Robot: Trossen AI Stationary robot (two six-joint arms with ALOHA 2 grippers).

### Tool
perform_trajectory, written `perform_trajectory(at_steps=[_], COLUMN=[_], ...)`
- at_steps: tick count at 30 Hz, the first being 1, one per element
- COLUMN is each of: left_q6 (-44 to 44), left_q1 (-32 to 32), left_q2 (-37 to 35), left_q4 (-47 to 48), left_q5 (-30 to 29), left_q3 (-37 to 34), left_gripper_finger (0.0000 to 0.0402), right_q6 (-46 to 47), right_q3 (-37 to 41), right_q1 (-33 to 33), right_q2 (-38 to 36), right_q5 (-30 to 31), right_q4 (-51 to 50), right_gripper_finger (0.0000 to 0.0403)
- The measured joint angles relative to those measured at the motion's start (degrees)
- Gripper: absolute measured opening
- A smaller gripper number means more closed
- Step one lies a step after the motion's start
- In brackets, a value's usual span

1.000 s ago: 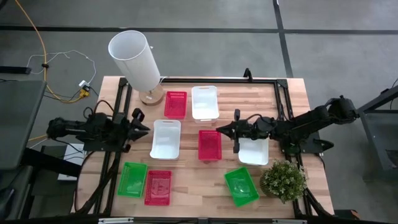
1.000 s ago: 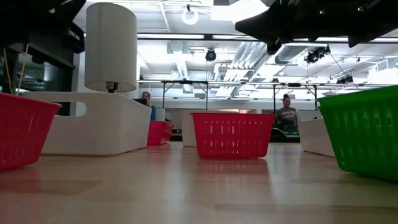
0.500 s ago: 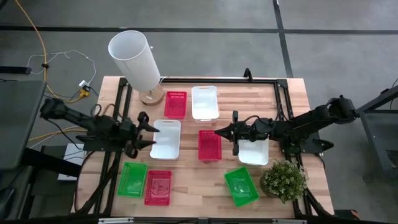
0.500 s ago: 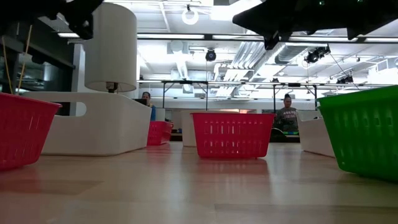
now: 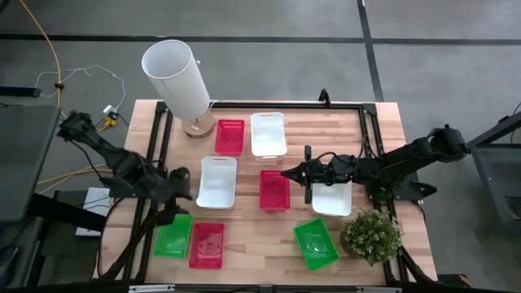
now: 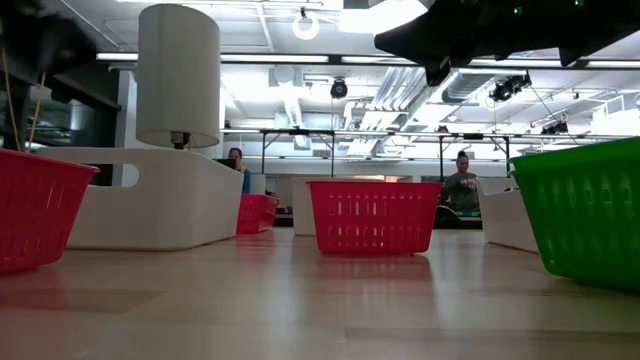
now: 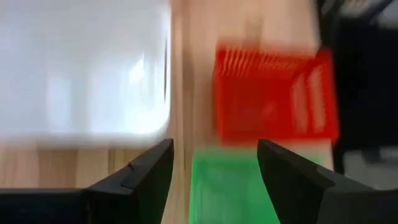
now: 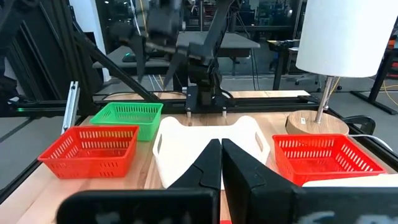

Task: Stack baskets by color
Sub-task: Stack the left green bin on top of the stacked green bins

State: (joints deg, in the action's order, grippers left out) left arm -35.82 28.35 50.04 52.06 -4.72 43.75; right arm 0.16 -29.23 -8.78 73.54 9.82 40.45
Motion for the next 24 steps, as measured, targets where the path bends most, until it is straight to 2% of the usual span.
perform_trajectory(at_steps=[3, 6, 16, 24], left_q6=[-5.25, -6.54, -4.9, -3.4], left_q1=[3.53, 6.4, 11.43, 11.88], left_q2=[3.48, 7.86, 20.86, 29.21], left_q4=[5.64, 8.5, 6.8, 6.61], left_q5=[1.39, 1.29, -0.47, -0.98], left_q3=[0.0, 0.0, 0.02, 0.02], left_gripper_finger=[0.0218, 0.0218, 0.0218, 0.0218], right_q6=[-0.09, -0.09, 0.0, -0.02], right_q3=[0.0, 0.0, 0.0, 0.0], right_q1=[0.0, 0.0, 0.0, 0.0], right_q2=[0.0, 0.0, 0.0, 0.0], right_q5=[0.0, 0.0, 0.02, 0.02], right_q4=[0.01, 0.0, -0.87, -0.89], right_gripper_finger=[0.0, 0.0, 0.0, 0.0])
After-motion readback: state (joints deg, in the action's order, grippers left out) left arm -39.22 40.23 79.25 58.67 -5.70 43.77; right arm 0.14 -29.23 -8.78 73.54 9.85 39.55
